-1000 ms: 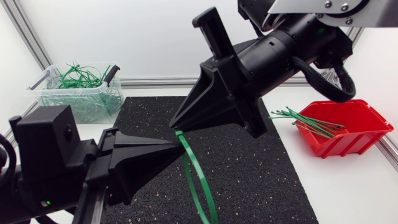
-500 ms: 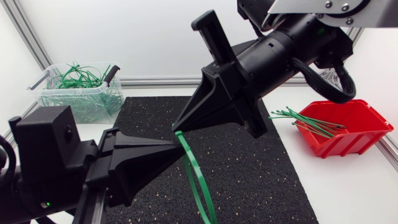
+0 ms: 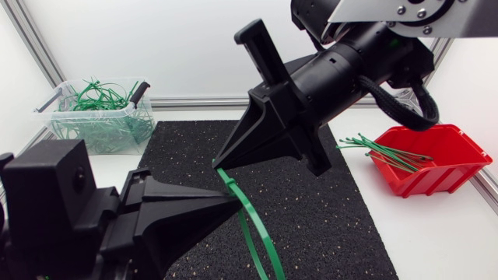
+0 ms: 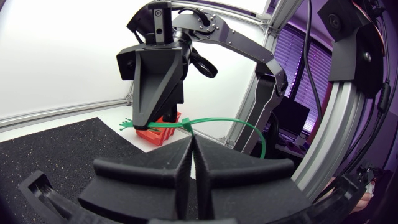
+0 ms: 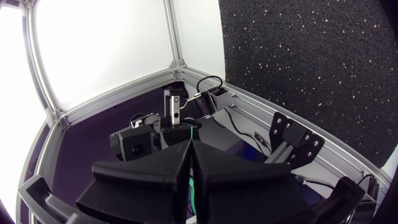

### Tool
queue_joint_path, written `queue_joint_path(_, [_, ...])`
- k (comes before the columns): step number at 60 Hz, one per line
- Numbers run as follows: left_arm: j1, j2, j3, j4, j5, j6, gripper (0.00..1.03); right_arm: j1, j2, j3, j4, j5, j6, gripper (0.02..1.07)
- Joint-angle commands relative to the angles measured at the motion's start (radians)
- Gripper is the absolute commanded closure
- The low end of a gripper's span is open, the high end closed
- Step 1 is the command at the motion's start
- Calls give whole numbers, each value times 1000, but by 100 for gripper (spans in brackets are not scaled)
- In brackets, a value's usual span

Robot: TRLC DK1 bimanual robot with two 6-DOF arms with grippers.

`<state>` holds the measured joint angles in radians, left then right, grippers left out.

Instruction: Take a green cable tie from the red box, thread the tail through the head to close it, then place it in the transparent bin on the left.

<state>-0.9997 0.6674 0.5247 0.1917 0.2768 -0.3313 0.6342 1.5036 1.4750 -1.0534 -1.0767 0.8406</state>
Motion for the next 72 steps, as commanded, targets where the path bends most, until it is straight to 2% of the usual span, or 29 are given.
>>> queue_joint_path(1, [21, 9, 15, 25, 48, 26, 100, -2, 0, -15, 23, 17, 6, 101])
queue_joint_path(3, [49, 12, 11, 25, 50, 28, 100, -2, -9, -15, 21, 15, 3, 101])
queue_joint_path(7, [164, 24, 8, 14, 107, 23, 100, -2, -28, -10, 18, 17, -9, 100])
queue_joint_path(11, [259, 37, 12, -1, 177, 12, 100, 7, -28, 8, -28, 18, -35, 82])
queue_joint_path(14, [316, 52, 15, -11, 202, 12, 100, 18, -16, 30, -91, 23, -84, 73])
queue_joint_path(17, [357, 61, 26, -52, 210, 14, 100, 10, 6, 56, -168, 37, -161, 56])
queue_joint_path(18, [371, 66, 29, -66, 219, 17, 100, 10, 17, 67, -211, 38, -198, 47])
queue_joint_path(21, [400, 77, 35, -86, 222, 23, 100, 4, 41, 88, -280, 49, -253, 34])
queue_joint_path(26, [454, 87, 58, -158, 217, 57, 100, -11, 63, 93, -296, 158, -291, 14])
queue_joint_path(28, [472, 100, 72, -189, 213, 75, 100, -21, 73, 94, -300, 205, -290, 10])
queue_joint_path(32, [504, 118, 100, -244, 188, 107, 100, -36, 86, 100, -312, 279, -305, 8])
queue_joint_path(38, [556, 149, 138, -322, 121, 183, 100, -70, 84, 96, -289, 475, -313, 8])
queue_joint_path(43, [605, 173, 161, -347, 56, 242, 100, -97, 79, 94, -280, 589, -331, 8])
queue_joint_path(45, [638, 182, 175, -356, 39, 267, 100, -108, 73, 90, -261, 676, -334, 8])
queue_joint_path(51, [760, 227, 215, -363, 25, 316, 100, -145, 55, 82, -237, 781, -341, 8])
queue_joint_path(56, [869, 273, 255, -354, 16, 367, 100, -166, 41, 71, -223, 902, -364, 8])
queue_joint_path(63, [1027, 354, 330, -281, 4, 426, 100, -195, -3, 33, -165, 1051, -405, 8])
queue_joint_path(70, [1138, 454, 403, -182, -4, 463, 100, -202, -57, -5, -123, 1127, -420, 8])
queue_joint_path(72, [1148, 469, 417, -176, -5, 463, 100, -203, -71, -18, -108, 1156, -428, 8])
